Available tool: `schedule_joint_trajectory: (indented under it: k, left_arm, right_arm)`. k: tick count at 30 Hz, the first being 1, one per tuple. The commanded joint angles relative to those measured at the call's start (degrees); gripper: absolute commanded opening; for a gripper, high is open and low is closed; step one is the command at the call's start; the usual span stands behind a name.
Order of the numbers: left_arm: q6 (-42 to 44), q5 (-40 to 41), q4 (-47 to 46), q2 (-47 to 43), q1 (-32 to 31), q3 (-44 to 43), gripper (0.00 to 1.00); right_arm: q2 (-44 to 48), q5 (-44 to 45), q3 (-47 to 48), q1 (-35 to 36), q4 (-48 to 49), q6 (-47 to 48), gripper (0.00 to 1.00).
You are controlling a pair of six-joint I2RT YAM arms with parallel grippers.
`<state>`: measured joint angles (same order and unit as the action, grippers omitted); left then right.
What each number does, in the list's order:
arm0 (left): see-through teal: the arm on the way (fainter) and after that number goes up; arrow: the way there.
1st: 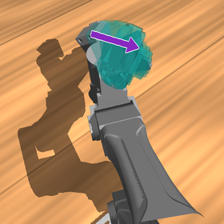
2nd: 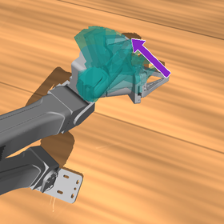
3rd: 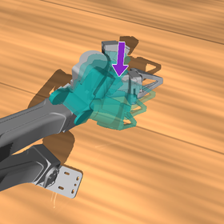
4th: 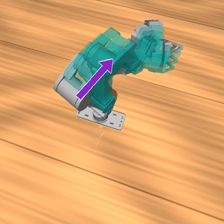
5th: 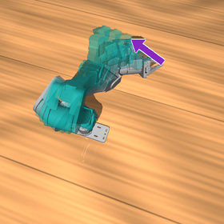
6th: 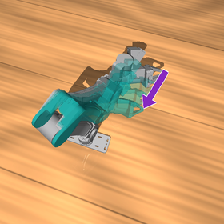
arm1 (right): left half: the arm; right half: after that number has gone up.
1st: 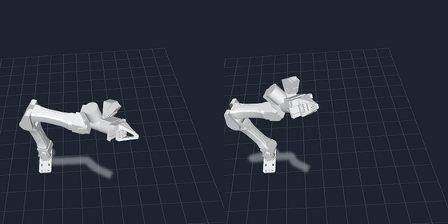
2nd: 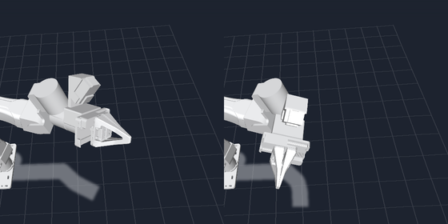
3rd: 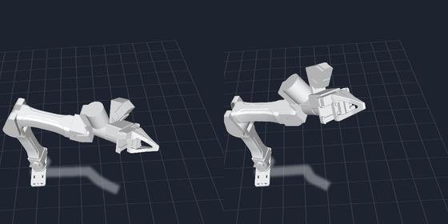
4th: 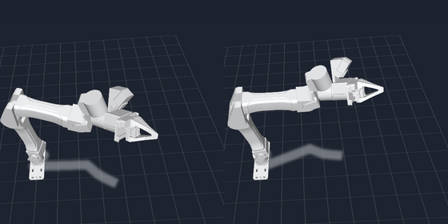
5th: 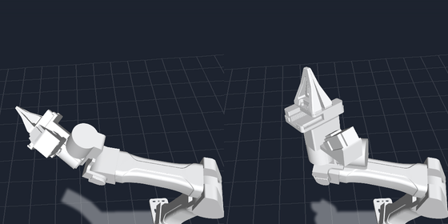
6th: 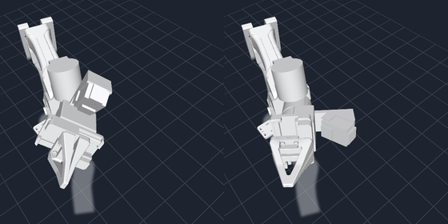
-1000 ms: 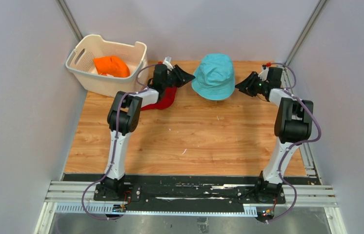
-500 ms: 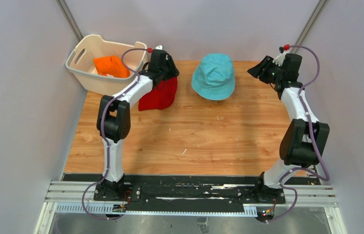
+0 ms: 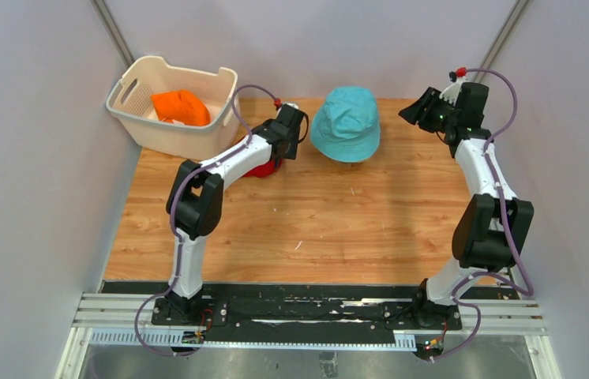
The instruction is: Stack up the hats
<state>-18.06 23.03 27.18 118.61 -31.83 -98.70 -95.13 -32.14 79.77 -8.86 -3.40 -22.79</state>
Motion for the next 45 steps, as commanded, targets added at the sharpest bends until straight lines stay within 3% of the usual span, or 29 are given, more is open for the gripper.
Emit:
schedule_joint_trajectory:
  k: [1, 24, 27, 29, 30, 31, 37, 41, 45]
  left_arm:
    - [1.88, 5.19, -0.22, 0.00, 0.99, 2.81, 0.56]
    - [5.38, 5.30, -5.15, 9.17, 0.99, 1.44, 0.52]
    - [5.80, 6.49, -3.27, 11.05, 0.94, -0.93, 0.40]
    - [5.87, 7.41, -3.21, 10.86, 0.98, -0.96, 0.17]
    - [5.88, 7.76, -3.59, 10.34, 0.98, -0.66, 0.03]
    - [6.12, 8.07, -3.31, 9.48, 0.99, -0.59, 0.01]
    - [7.05, 8.81, 2.24, -3.59, 0.72, -2.68, 0.00]
    - [6.95, 0.52, 8.72, -11.84, 0.77, -10.93, 0.00]
    - [4.22, -13.88, 6.94, -19.31, 2.45, -14.28, 0.00]
  right_arm:
    - [1.96, -1.35, 1.32, 0.78, -0.82, 1.27, 0.47]
    - [2.31, -2.75, 0.11, 0.87, -0.16, 1.02, 0.47]
    - [2.63, -2.88, -0.22, 0.87, -0.04, 1.08, 0.47]
    - [2.84, -2.93, -0.38, 0.86, 0.10, 1.01, 0.46]
    - [2.95, -2.93, -0.40, 0.86, 0.13, 0.95, 0.46]
    - [2.94, -2.97, -0.40, 0.86, 0.13, 0.98, 0.46]
    - [3.58, -3.68, 0.14, 1.27, 0.18, 0.86, 0.46]
    - [3.91, -5.22, 0.93, 2.23, 1.10, 0.52, 0.46]
    - [4.70, -7.83, 1.91, 3.58, 3.08, -0.21, 0.46]
